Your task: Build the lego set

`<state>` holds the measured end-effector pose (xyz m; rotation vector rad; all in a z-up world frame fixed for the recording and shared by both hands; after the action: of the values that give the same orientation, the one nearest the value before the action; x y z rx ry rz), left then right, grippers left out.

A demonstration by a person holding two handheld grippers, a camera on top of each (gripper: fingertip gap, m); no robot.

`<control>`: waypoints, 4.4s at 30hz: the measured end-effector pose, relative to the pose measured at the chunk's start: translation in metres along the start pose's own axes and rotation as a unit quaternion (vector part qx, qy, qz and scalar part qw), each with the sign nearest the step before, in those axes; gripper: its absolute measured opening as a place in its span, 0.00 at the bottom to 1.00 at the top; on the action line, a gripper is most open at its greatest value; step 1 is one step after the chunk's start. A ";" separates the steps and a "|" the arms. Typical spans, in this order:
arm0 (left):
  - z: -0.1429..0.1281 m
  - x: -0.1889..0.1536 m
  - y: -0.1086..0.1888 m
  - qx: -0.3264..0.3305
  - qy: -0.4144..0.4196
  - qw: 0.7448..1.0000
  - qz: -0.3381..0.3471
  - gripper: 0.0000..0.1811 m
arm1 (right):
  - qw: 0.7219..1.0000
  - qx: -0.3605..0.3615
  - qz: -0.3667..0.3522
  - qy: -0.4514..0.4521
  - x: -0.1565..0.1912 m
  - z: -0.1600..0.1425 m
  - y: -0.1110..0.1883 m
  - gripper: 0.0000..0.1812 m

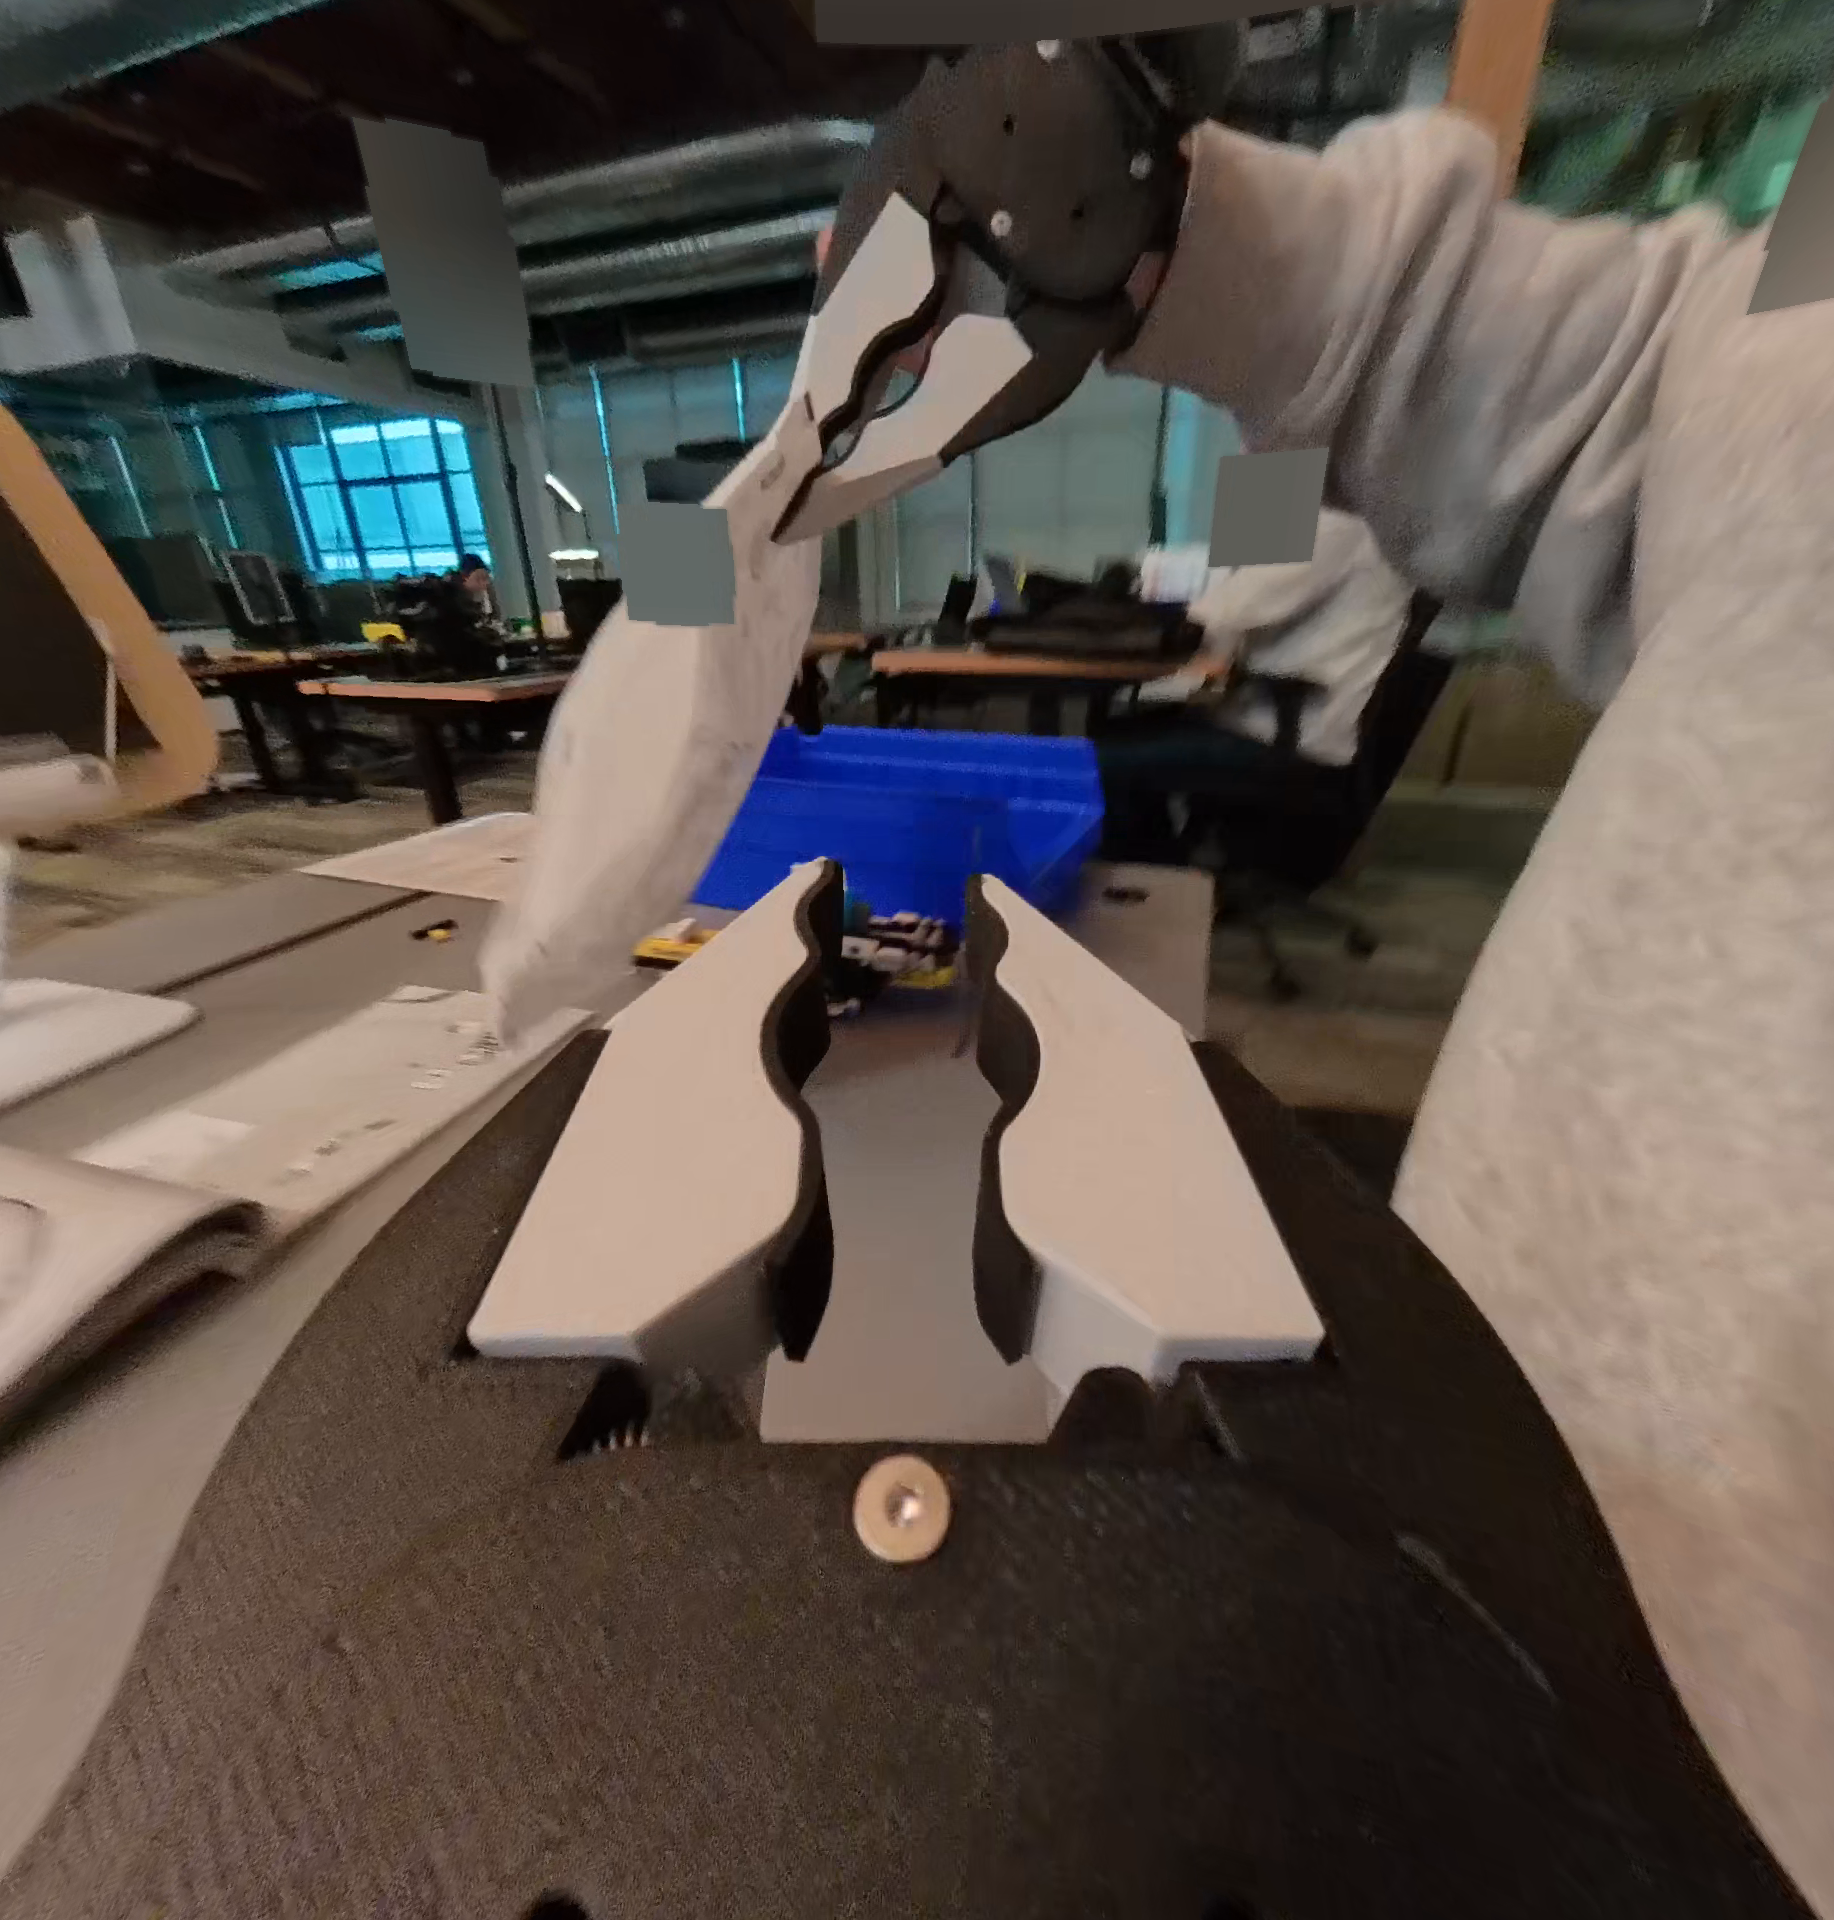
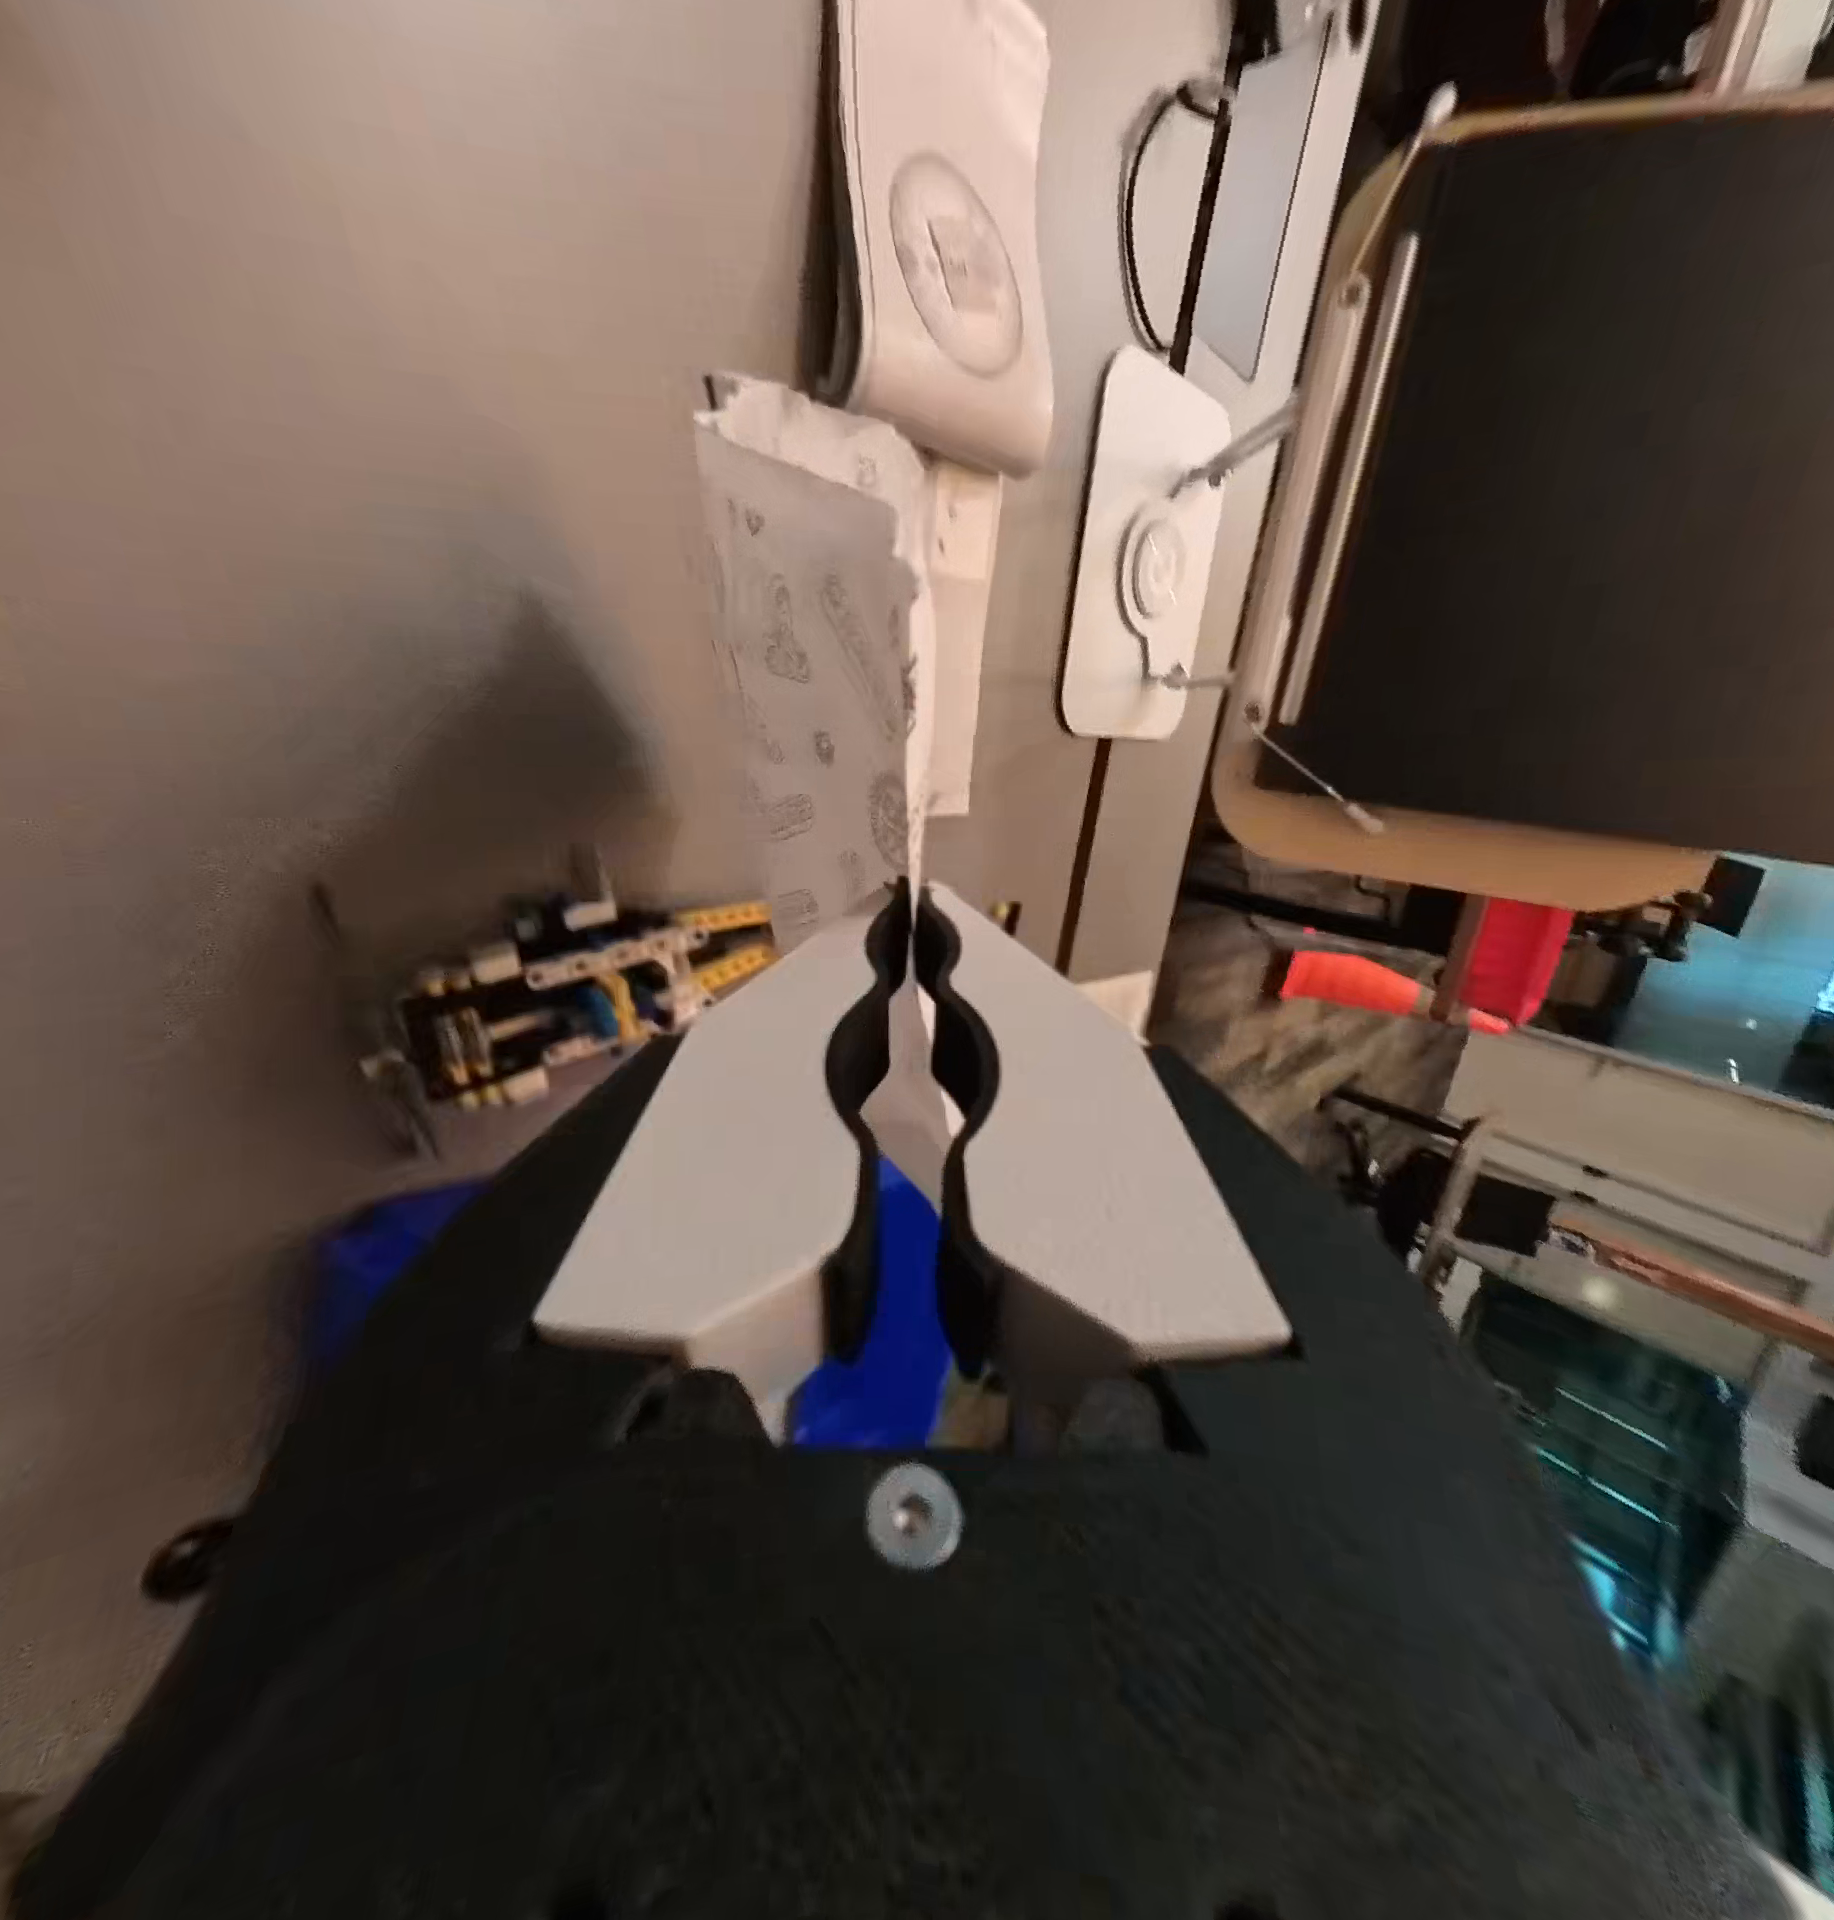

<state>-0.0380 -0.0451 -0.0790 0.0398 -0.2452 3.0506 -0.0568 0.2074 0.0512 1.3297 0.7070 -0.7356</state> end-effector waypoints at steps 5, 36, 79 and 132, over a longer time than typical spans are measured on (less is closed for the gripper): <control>-0.003 -0.012 0.022 -0.073 0.057 0.995 0.026 0.12 | 0.985 0.162 0.005 0.061 -0.052 -0.036 -0.009 0.00; -0.020 0.019 0.072 -0.097 0.086 0.985 0.110 0.10 | 0.743 0.533 0.211 0.347 -0.057 -0.059 -0.258 0.00; -0.028 0.022 0.059 -0.093 0.097 0.983 0.126 0.09 | 0.925 -0.126 -0.296 -0.203 -0.016 0.085 -0.049 0.00; -0.019 0.028 0.115 -0.205 0.049 0.952 0.223 0.04 | 0.714 -0.267 0.370 -0.532 -0.009 0.281 -0.166 0.33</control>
<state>-0.0754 -0.1525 -0.1153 -0.2226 -1.0003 3.3430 -0.1861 -0.0869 -0.0087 0.3802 -0.5399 -0.4429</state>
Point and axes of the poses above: each gripper's, where its closed fingertips meet, y back along the fingers, z out of its top, x = y × z across the jaws, the point moved 8 cm from there along y, back along the fingers, and after that the axes turned 9 degrees about -z, right-handed, at the moved point
